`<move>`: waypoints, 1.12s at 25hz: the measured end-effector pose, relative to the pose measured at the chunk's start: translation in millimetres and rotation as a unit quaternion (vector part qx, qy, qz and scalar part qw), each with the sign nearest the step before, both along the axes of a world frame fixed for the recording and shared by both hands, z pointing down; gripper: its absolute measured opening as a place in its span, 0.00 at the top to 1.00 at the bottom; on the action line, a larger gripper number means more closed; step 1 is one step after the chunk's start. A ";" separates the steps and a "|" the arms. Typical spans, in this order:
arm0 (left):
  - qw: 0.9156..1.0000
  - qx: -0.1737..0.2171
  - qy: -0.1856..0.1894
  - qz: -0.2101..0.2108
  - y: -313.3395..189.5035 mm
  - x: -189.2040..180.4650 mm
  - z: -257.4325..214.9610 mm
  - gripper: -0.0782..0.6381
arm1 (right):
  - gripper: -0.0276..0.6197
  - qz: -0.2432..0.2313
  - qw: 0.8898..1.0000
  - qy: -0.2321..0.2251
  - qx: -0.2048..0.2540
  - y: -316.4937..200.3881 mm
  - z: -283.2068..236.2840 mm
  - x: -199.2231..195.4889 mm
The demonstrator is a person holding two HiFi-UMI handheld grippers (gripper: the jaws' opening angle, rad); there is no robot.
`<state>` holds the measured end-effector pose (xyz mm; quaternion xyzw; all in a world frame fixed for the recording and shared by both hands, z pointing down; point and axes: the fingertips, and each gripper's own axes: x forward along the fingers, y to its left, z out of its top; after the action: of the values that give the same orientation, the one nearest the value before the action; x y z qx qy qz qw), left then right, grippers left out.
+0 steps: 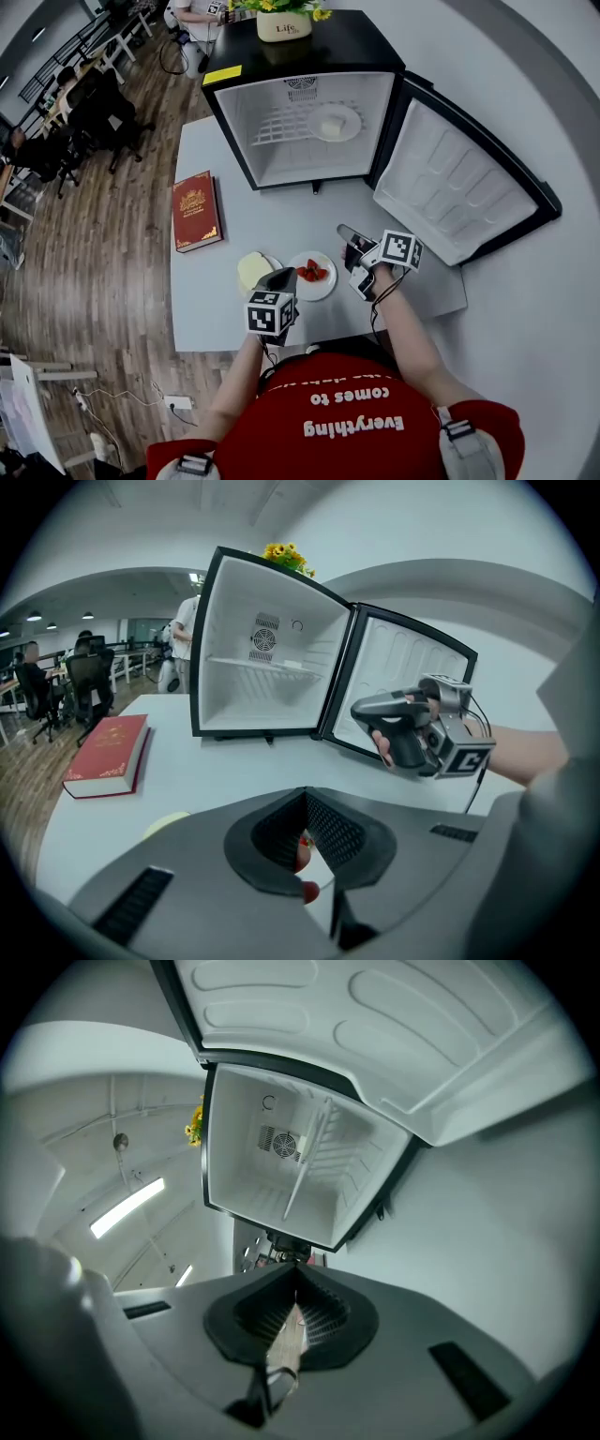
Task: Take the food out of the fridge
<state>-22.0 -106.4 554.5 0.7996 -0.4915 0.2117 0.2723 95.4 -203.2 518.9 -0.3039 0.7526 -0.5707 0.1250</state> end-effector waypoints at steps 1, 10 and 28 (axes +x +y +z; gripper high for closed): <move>1.000 -0.003 0.000 -0.003 -1.4 -0.9 0.2 0.89 | 0.94 -0.001 1.000 0.000 0.008 -12.3 -6.4 -1.5; 1.000 -0.024 -0.014 -0.009 -14.5 1.2 8.9 0.89 | 0.94 0.041 0.997 -0.058 0.009 -108.3 -30.2 -1.4; 0.999 -0.047 -0.011 -0.011 -51.6 -3.6 27.8 0.89 | 0.77 0.130 0.985 -0.109 -0.014 -219.5 -23.4 8.7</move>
<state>-25.5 -158.0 582.3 0.7778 -0.4929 0.2405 0.3070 104.0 -422.7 495.5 -0.3372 0.6808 -0.5893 0.2751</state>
